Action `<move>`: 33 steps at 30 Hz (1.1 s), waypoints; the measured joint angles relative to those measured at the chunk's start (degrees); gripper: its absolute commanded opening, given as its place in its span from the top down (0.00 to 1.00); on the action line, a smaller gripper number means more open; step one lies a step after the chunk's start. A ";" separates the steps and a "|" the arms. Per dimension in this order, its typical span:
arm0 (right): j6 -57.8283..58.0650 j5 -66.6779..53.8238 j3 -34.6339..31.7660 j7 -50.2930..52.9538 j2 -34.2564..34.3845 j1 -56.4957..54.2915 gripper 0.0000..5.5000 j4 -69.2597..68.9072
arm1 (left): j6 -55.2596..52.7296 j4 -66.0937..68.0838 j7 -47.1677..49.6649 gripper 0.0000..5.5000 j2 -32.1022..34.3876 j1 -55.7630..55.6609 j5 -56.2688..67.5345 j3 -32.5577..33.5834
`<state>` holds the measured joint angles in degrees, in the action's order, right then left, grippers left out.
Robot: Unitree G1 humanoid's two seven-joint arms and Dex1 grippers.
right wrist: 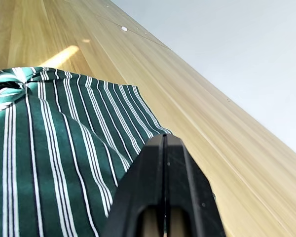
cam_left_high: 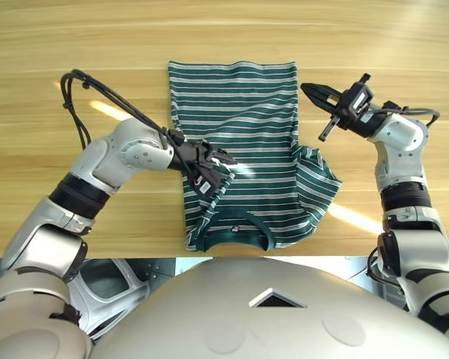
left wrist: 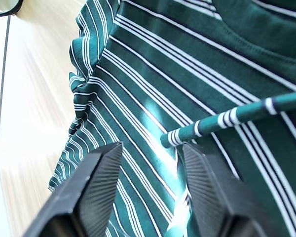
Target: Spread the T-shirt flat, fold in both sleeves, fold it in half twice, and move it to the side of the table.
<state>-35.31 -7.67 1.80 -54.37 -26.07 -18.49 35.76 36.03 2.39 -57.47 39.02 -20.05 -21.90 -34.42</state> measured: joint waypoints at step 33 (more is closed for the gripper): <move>4.33 9.60 -3.59 -2.34 -30.86 38.98 0.52 -23.85 | 8.65 14.55 15.02 0.02 3.73 14.10 16.49 22.43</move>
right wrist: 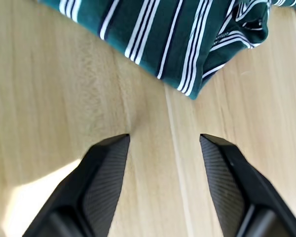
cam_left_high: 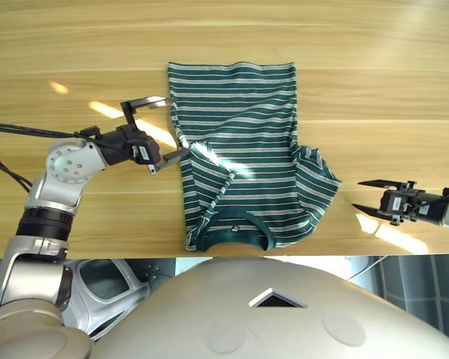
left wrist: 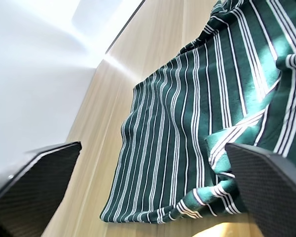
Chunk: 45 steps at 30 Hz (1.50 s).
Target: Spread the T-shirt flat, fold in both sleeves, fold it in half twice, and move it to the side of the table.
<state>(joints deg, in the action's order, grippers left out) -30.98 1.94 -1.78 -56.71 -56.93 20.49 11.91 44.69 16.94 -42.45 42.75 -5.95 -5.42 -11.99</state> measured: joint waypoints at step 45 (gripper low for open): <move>-5.66 3.54 15.12 7.94 4.66 -12.80 1.00 7.53 | -0.03 0.09 1.74 0.02 -2.14 1.36 -1.82 -0.25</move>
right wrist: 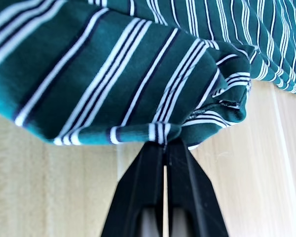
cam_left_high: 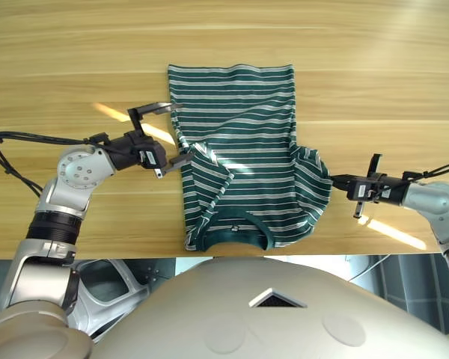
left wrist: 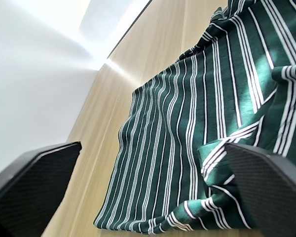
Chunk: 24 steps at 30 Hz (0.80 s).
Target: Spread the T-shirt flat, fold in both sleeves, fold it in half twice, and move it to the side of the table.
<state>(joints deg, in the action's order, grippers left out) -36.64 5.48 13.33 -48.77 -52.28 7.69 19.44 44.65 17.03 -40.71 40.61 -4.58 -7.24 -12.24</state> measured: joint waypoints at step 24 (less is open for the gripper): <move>3.50 -5.90 -4.80 -4.93 -4.95 5.56 1.00 -12.30 | -0.10 0.03 0.02 0.02 -0.73 -0.10 -0.45 -0.71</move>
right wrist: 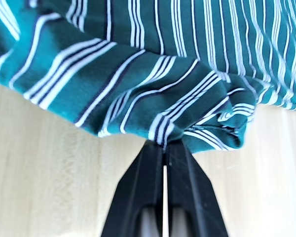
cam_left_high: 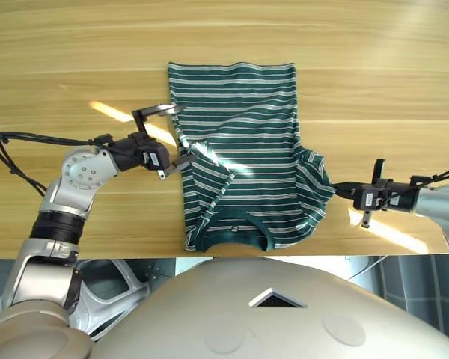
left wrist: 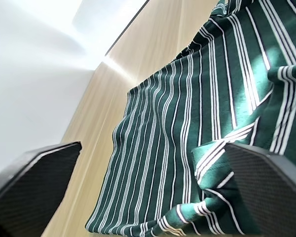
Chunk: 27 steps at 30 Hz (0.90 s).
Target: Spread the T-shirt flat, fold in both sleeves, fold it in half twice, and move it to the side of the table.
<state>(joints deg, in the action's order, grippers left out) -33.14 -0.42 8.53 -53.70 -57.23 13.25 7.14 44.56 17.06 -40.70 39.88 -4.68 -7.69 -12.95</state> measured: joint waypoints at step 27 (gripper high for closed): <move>7.35 3.01 8.52 -5.55 7.40 -15.12 1.00 -10.39 | -0.84 0.51 0.48 0.02 -2.21 -0.01 -2.16 -0.72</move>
<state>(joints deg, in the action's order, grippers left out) -25.79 2.59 17.06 -59.25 -49.83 -1.87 -3.25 43.71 17.57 -40.21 37.67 -4.69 -9.85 -13.68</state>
